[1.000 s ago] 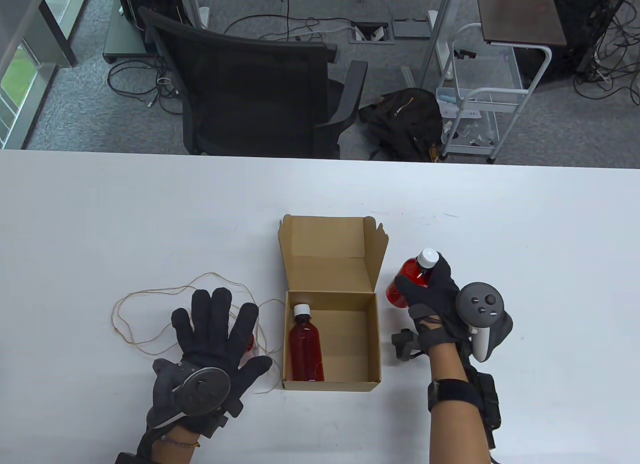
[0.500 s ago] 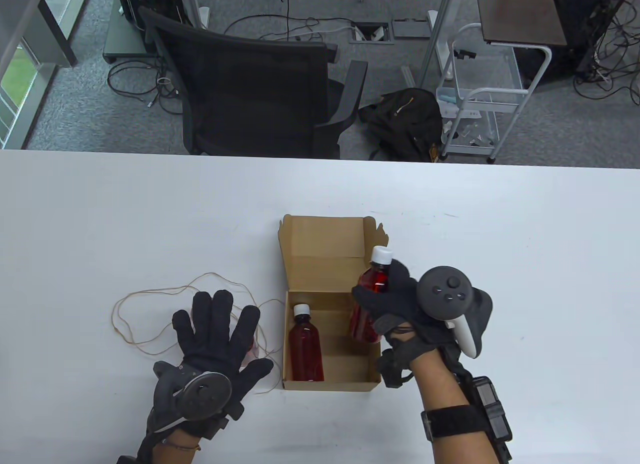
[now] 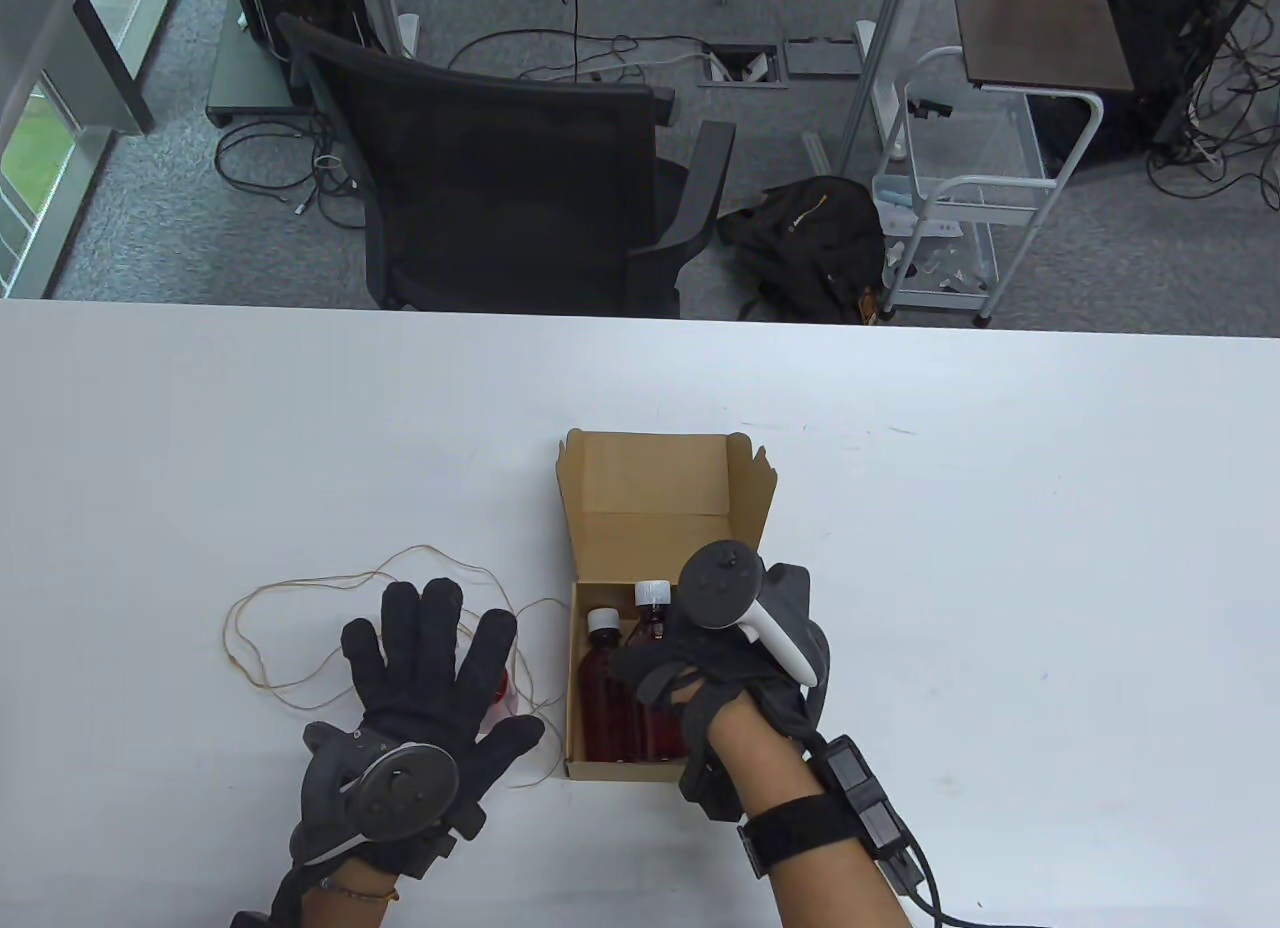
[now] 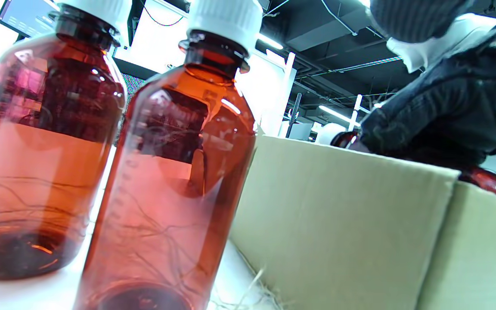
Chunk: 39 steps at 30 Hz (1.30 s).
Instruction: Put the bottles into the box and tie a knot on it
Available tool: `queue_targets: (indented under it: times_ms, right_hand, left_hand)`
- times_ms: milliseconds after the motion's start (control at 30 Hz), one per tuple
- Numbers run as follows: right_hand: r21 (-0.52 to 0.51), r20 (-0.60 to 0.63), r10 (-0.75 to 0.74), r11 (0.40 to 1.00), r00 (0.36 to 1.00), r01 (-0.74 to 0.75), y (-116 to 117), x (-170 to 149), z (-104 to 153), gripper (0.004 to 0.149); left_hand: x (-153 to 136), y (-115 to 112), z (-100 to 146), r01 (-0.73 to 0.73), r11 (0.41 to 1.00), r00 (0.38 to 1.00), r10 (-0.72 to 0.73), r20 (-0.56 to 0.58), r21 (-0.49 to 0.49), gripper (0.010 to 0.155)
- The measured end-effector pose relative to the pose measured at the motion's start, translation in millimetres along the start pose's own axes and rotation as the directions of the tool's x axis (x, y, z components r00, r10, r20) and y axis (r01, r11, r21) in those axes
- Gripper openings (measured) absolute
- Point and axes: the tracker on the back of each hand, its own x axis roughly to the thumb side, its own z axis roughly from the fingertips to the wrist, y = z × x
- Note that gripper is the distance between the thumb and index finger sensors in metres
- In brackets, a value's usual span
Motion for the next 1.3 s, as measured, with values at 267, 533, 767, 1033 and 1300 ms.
queue_targets:
  times_ms: [267,533,767,1033,1300]
  right_hand:
    - [0.060,-0.117,0.088,0.995,0.989,-0.081,18,-6,-18,0.087]
    - [0.123,-0.152,0.165,0.981,0.974,-0.147,31,-4,-28,0.085]
    - [0.067,-0.109,0.148,0.988,0.983,-0.142,30,-1,-19,0.085]
    - [-0.088,0.074,0.116,0.990,0.991,-0.109,0,14,30,0.080]
    - [-0.488,0.380,0.161,0.871,0.911,0.049,-31,-18,81,0.082]
  left_hand:
    - [-1,0,-1,-0.006,1.000,1.000,0.006,-0.003,-0.002,0.097]
    - [-1,-1,-2,-0.003,1.000,1.000,0.003,-0.001,-0.009,0.097]
    - [-1,-2,-3,-0.005,1.000,1.000,0.005,-0.002,-0.014,0.097]
    - [-6,1,-2,-0.028,0.999,1.000,0.028,-0.011,0.019,0.096]
    - [-8,10,3,-0.109,0.990,0.994,0.109,-0.002,0.091,0.096]
